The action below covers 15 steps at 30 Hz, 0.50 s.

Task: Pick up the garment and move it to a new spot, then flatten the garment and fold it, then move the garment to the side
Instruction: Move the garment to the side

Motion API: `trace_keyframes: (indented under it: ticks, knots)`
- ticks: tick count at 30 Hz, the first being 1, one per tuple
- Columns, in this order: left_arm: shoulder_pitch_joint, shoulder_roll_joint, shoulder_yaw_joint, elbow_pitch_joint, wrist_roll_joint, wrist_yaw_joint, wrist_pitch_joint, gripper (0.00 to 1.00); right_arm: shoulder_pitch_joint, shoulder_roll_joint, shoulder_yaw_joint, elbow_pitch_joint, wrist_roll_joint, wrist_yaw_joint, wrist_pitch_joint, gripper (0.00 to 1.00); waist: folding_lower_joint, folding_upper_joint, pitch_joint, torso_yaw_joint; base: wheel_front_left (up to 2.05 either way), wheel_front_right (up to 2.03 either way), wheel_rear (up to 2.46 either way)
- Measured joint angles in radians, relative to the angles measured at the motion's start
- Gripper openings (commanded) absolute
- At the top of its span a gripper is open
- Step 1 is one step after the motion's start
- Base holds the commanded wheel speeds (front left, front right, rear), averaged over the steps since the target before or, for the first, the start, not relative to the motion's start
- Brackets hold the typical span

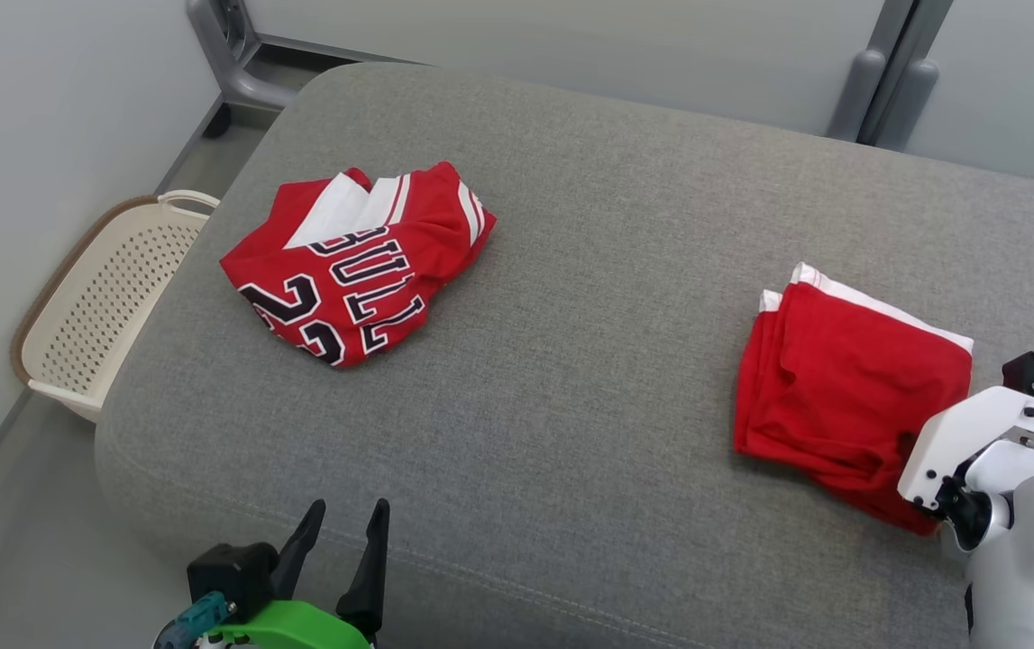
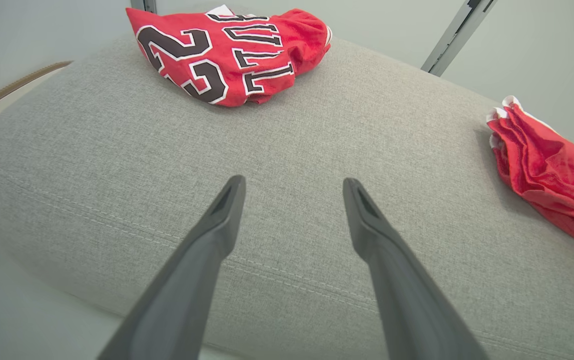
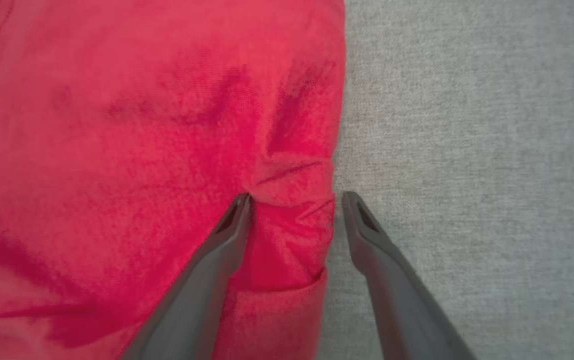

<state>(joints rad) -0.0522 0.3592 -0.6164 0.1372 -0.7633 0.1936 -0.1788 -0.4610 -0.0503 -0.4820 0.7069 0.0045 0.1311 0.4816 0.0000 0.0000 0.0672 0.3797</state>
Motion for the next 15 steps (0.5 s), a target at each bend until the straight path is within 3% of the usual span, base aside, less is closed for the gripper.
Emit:
trace_keyframes:
  ticks: [3, 4, 5, 7, 15]
  knots:
    - [0.000, 0.000, 0.000, 0.001, 0.000, 0.000, -0.002, 1.00, -0.010, 0.000, -0.016, 0.012, -0.012, 0.000, -0.017, 0.34, 0.0000, 0.0000, 0.006, 0.007, 0.00, 0.00, 0.00]
    - [-0.001, 0.000, 0.000, 0.001, 0.000, 0.000, -0.003, 1.00, -0.015, 0.001, -0.019, 0.017, -0.016, 0.000, -0.018, 0.26, 0.0000, 0.0000, 0.008, 0.008, 0.00, 0.00, 0.00]
    - [-0.001, 0.000, 0.000, 0.001, 0.000, 0.000, -0.003, 1.00, -0.018, 0.001, -0.022, 0.020, -0.018, 0.000, -0.023, 0.10, 0.0000, 0.0000, 0.009, 0.010, 0.00, 0.00, 0.00]
    - [-0.001, 0.000, 0.001, 0.002, 0.000, 0.000, -0.005, 1.00, -0.022, 0.002, -0.029, 0.027, -0.026, 0.000, -0.028, 0.00, 0.0000, 0.0000, 0.010, 0.011, 0.00, 0.00, 0.00]
    - [-0.004, -0.003, -0.001, 0.007, 0.000, 0.000, -0.008, 1.00, -0.044, 0.001, -0.017, 0.048, -0.044, 0.000, -0.050, 0.00, 0.0000, 0.0000, 0.010, 0.006, 0.00, 0.00, 0.00]
